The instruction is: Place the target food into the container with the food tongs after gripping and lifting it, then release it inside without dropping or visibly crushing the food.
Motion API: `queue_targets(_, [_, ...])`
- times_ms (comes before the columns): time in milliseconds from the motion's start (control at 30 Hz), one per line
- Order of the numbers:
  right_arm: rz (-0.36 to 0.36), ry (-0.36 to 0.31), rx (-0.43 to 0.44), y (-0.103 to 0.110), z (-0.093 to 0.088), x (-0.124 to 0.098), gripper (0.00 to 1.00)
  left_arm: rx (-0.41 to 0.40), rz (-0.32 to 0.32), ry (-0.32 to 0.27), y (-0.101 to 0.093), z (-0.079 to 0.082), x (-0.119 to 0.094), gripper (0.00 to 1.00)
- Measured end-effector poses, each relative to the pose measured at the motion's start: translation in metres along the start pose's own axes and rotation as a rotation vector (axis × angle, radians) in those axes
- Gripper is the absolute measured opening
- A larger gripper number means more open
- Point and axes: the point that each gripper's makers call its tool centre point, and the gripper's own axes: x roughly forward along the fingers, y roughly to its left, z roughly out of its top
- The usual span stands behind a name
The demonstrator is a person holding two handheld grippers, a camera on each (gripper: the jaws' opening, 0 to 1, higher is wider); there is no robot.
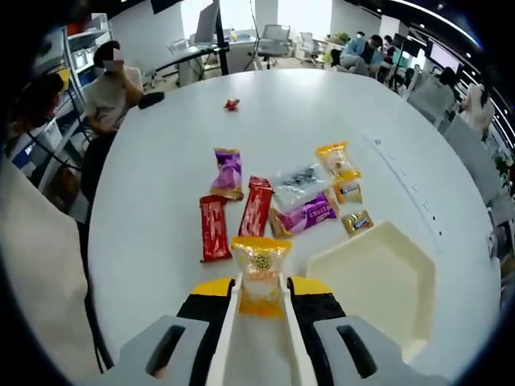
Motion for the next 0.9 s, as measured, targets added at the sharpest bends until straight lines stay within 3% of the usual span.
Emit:
queue_targets(433, [-0.069, -0.052, 0.018, -0.014, 0.009, -0.024, 0.26, 0.026, 0.032, 0.038, 0.002, -0.01, 0.0, 0.54])
queue_targets(633, [-0.107, -0.067, 0.034, -0.026, 0.01, -0.038, 0.26, 0.008, 0.045, 0.005, 0.0, -0.002, -0.003, 0.55])
queue_targets(900, [-0.137, -0.08, 0.041, -0.035, 0.011, -0.05, 0.26, 0.014, 0.049, 0.009, -0.001, -0.002, -0.004, 0.57])
